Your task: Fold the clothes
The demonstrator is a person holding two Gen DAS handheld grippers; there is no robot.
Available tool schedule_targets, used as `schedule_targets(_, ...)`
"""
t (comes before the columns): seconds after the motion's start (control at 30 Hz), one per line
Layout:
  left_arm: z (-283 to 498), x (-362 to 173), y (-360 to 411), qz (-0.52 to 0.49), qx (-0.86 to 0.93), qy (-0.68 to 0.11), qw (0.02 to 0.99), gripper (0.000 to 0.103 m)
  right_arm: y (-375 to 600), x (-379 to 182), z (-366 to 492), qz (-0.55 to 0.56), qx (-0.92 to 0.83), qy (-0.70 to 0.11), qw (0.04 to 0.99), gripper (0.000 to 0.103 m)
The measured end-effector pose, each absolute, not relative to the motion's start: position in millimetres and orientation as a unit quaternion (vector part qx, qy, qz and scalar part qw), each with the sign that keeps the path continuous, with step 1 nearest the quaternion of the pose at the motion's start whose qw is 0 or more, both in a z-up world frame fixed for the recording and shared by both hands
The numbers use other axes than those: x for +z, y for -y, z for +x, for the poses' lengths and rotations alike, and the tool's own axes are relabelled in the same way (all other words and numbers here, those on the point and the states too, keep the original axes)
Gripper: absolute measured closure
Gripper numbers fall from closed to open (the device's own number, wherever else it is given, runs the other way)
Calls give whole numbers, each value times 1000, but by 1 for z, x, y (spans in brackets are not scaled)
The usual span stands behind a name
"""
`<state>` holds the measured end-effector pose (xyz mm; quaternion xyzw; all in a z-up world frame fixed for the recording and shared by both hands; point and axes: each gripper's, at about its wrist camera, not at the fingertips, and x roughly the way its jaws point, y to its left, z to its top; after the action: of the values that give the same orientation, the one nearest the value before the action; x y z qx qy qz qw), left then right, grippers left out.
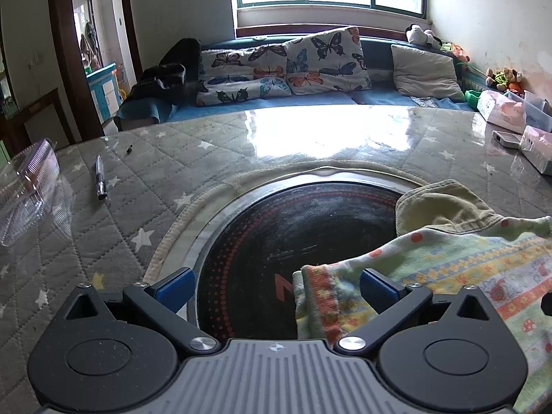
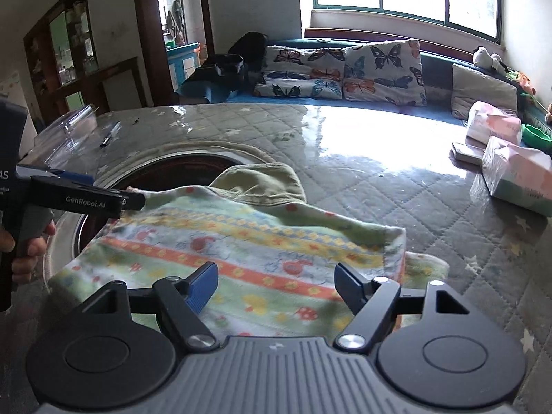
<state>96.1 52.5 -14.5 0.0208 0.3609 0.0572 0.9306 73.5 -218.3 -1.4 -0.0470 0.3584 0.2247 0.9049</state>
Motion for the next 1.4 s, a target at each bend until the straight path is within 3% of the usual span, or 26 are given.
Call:
schedule_targets(0.4,73,-3,-40,39,60,-341,937,0,218,-5,45,-63,226,-358,904,22)
schedule_targets(1.07,45,-2,-26,47,59,-342,937,0,286,-2,38,-7,142,-354,924,22)
schedule_targets(1.4,37,-2,-20,48,50,-342,937,0,313,-14,35,30,118,-376,919,32)
